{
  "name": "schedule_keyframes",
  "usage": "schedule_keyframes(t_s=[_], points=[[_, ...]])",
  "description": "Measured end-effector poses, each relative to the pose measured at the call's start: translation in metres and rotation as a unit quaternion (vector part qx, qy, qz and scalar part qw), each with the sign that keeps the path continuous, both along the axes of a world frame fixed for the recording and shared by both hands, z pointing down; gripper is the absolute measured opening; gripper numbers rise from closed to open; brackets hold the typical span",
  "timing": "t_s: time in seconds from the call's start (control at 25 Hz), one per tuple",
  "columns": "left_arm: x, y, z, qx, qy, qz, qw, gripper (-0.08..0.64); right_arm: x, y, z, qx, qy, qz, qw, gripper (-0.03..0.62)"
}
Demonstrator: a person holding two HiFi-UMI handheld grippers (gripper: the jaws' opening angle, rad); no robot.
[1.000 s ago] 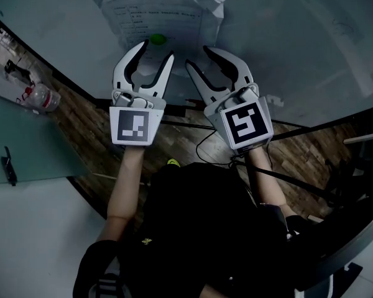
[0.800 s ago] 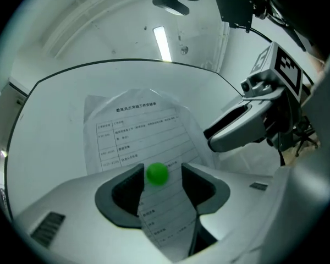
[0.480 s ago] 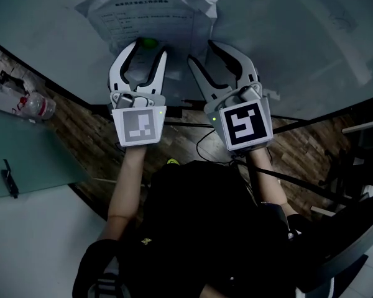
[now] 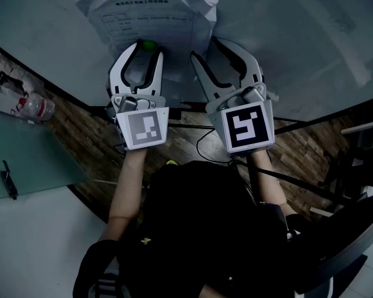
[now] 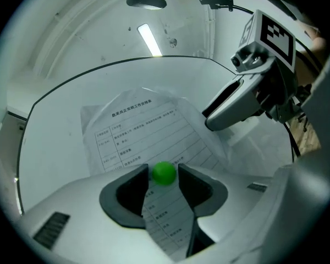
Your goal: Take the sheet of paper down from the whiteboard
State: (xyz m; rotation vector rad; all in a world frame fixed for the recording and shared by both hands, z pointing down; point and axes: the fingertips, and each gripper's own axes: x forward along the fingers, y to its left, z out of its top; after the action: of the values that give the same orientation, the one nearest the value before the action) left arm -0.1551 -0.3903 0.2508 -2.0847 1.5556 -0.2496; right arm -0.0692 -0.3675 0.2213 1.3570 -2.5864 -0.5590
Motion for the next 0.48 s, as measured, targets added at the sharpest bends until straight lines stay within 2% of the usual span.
schedule_keyframes(t_s=[0.2, 0.48], points=[[-0.0006, -0.0011, -0.0010, 0.011, -0.014, -0.011, 0.9998, 0.150, 0.0037, -0.0020, -0.0022, 0.005, 0.004, 0.006, 1.000, 0.156], [-0.0004, -0.0015, -0.0007, 0.010, -0.012, -0.015, 0.9998, 0.146, 0.0042, -0.0028, -0.0062, 0.014, 0.007, 0.009, 1.000, 0.156]])
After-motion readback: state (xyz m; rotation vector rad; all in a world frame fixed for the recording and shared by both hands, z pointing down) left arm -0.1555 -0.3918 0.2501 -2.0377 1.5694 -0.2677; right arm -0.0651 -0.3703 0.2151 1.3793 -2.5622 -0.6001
